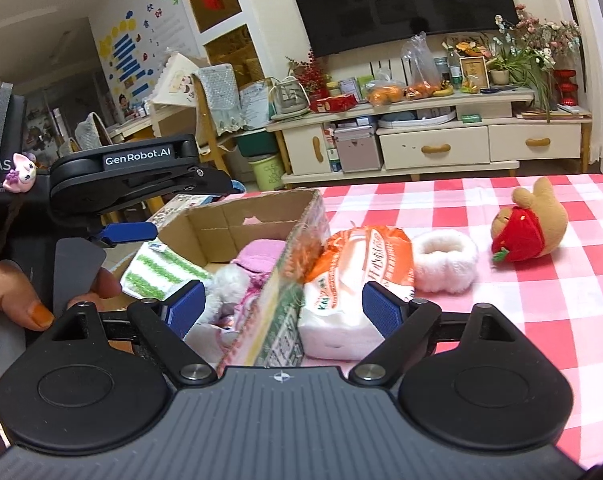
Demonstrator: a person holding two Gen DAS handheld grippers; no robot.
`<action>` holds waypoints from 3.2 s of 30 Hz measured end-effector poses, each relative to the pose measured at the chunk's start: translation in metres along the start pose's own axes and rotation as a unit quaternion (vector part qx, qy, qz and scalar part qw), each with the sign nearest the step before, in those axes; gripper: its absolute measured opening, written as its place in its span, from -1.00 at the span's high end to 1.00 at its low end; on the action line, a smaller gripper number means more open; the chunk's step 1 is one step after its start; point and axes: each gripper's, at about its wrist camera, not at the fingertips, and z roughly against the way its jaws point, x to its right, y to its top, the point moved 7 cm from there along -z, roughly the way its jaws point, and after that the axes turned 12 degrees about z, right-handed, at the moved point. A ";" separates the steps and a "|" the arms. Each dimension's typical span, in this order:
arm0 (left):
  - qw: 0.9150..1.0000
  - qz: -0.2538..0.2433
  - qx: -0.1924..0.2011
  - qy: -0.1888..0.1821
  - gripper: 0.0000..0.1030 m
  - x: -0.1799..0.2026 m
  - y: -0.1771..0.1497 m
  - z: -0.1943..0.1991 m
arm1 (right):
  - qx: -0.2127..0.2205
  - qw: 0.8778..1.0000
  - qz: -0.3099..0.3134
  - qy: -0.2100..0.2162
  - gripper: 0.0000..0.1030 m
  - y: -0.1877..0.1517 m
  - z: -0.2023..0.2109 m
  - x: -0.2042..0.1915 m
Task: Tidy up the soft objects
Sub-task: 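Withdraw both tools from the box toward the plush bear and scrunchie, then grasp the plush bear with the right tool while the left tool grasps the white scrunchie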
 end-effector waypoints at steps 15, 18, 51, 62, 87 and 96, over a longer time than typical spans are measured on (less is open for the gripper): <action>1.000 -0.027 -0.012 -0.007 -0.98 0.029 -0.017 -0.004 | -0.005 0.999 0.000 -0.032 -1.00 -0.007 0.006 0.014; 0.999 -0.032 -0.011 -0.011 -0.98 0.036 -0.020 -0.004 | -0.004 0.999 -0.004 -0.037 -1.00 -0.009 0.008 0.022; 0.969 -0.243 -0.009 -0.044 -0.98 0.145 -0.098 -0.040 | 0.014 0.983 -0.129 -0.130 -1.00 -0.026 -0.012 0.167; 0.956 -0.292 -0.024 -0.032 -0.98 0.177 -0.117 -0.084 | 0.027 0.988 -0.095 -0.117 -1.00 -0.011 -0.042 0.182; 0.963 -0.228 -0.133 -0.045 -0.92 0.177 -0.132 -0.146 | -0.039 0.997 -0.068 -0.024 -1.00 -0.016 -0.084 0.180; 0.952 -0.207 -0.201 -0.099 -0.85 0.184 -0.164 -0.136 | -0.049 0.996 -0.068 -0.003 -1.00 -0.025 -0.062 0.173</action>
